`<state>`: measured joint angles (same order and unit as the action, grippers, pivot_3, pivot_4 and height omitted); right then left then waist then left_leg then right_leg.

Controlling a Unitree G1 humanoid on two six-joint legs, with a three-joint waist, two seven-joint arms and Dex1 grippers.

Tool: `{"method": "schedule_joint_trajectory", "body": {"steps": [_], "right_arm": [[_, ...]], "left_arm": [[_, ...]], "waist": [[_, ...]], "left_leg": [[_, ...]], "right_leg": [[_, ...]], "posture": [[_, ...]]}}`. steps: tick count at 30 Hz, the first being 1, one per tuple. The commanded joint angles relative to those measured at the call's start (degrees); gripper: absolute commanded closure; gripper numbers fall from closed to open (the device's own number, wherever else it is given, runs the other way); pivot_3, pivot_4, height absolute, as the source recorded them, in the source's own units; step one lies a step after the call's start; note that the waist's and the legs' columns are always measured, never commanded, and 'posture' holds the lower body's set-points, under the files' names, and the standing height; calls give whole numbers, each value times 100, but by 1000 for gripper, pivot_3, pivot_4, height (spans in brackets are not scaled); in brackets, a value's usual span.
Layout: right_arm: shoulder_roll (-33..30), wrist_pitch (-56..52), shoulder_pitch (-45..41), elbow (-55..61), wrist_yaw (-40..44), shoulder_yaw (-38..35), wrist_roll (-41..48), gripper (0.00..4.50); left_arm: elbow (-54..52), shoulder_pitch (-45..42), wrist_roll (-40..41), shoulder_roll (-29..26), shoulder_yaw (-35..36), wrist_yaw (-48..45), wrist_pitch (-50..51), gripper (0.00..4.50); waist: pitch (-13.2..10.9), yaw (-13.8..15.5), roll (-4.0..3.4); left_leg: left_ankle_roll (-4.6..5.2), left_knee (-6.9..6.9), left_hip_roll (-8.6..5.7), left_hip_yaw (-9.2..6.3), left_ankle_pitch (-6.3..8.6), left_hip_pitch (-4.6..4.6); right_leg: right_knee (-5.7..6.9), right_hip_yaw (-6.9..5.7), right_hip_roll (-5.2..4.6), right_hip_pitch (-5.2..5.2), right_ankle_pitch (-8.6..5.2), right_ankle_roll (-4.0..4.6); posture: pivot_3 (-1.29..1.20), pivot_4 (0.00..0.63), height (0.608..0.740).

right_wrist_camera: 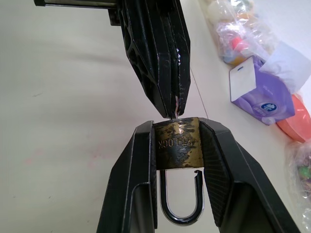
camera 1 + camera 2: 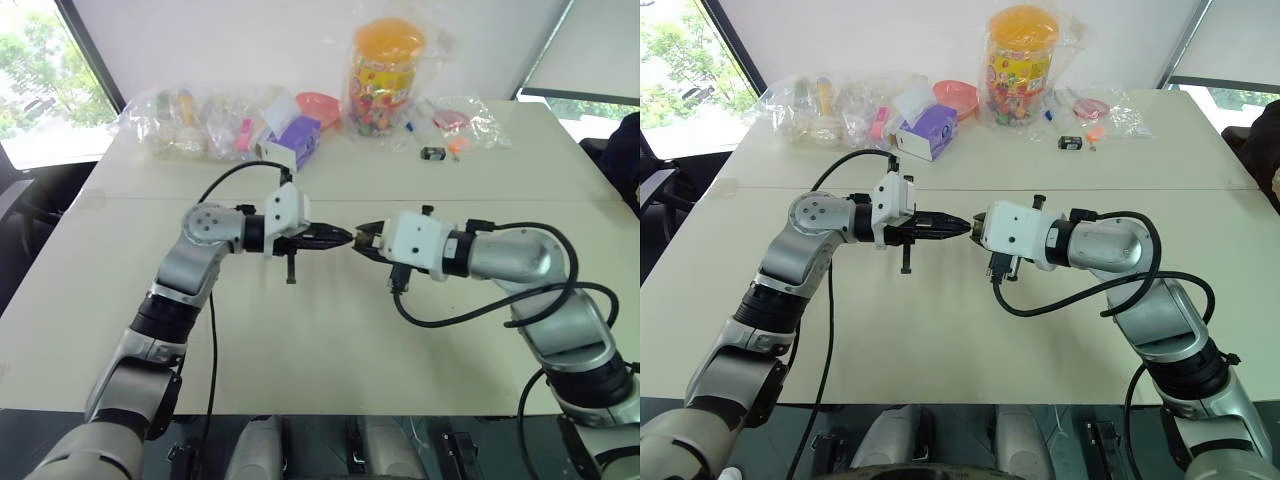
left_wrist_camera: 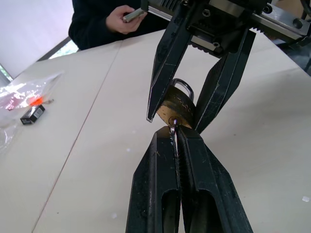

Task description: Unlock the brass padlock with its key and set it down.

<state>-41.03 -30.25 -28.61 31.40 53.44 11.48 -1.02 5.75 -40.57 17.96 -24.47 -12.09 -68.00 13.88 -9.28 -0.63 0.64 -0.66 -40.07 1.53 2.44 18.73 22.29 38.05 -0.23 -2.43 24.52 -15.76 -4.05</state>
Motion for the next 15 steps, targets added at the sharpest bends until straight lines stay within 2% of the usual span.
{"method": "schedule_joint_trajectory", "body": {"steps": [1,3,6,10,15], "right_arm": [[-115,443,-126,257,123,121,-3,3806],[-150,478,-85,242,124,123,13,3806],[-173,532,-33,230,114,127,25,3806],[-196,595,-9,206,98,139,6,3806],[-176,630,-43,205,82,142,1,3806]], "left_arm": [[-464,-111,1239,-310,444,-127,2148,4196],[-666,-179,1796,-483,573,-280,2952,3642],[-743,-208,2220,-579,744,-312,3487,2148],[-680,-242,2248,-529,849,-89,3580,106],[-481,-242,1822,-349,560,225,3329,42]], "waist": [[0,-10,0],[-1,-42,1],[-1,-13,1],[-1,16,1],[-1,4,1]], "left_leg": [[0,0,0,-1,0,0],[0,0,5,-2,0,0],[0,0,8,-6,0,0],[0,-1,1,-6,0,1],[-1,-1,-1,-5,0,1]], "right_leg": [[0,0,1,0,0,0],[0,0,5,1,0,0],[2,0,8,1,0,0],[1,0,0,-1,0,0],[1,0,-1,-1,0,0]], "posture": [[0,150,740],[0,150,740],[0,150,740],[0,150,740],[0,150,740]]}}
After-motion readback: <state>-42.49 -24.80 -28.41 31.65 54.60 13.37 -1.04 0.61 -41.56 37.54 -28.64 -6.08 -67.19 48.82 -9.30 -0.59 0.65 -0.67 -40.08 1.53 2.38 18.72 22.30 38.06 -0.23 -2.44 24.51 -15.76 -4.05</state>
